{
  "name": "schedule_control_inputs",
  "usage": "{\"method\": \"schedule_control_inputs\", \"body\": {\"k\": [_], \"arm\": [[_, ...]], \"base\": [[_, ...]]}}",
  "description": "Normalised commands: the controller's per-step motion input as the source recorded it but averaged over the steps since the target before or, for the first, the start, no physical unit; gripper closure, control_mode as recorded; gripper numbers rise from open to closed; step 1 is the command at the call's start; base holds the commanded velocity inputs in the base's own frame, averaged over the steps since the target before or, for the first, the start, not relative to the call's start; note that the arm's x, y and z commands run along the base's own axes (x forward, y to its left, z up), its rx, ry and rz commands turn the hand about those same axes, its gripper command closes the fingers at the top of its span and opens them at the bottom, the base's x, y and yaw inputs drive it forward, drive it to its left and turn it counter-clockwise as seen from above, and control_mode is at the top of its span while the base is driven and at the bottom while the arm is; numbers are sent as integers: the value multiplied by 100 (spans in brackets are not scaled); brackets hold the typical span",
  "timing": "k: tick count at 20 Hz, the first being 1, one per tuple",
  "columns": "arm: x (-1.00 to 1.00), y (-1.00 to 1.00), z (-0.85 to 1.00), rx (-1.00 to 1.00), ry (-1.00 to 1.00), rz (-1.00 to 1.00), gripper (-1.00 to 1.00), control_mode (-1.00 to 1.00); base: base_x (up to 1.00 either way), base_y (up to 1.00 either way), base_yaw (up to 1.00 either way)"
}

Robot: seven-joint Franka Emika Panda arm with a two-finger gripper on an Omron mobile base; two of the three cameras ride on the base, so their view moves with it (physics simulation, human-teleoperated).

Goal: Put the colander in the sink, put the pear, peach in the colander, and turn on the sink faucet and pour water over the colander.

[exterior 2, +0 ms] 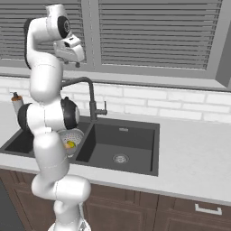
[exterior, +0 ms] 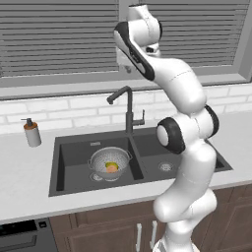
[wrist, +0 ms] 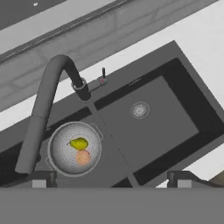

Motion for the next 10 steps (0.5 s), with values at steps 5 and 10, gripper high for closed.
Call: {"method": "schedule_control_inputs", "body": {"k": [5, 10], "arm": [[-84, -100, -74, 8, -3, 0, -100, -100], [-69, -100, -99, 18, -6, 7, -100, -100]], "base": [[0, 0, 0], [0, 0, 0]]}}
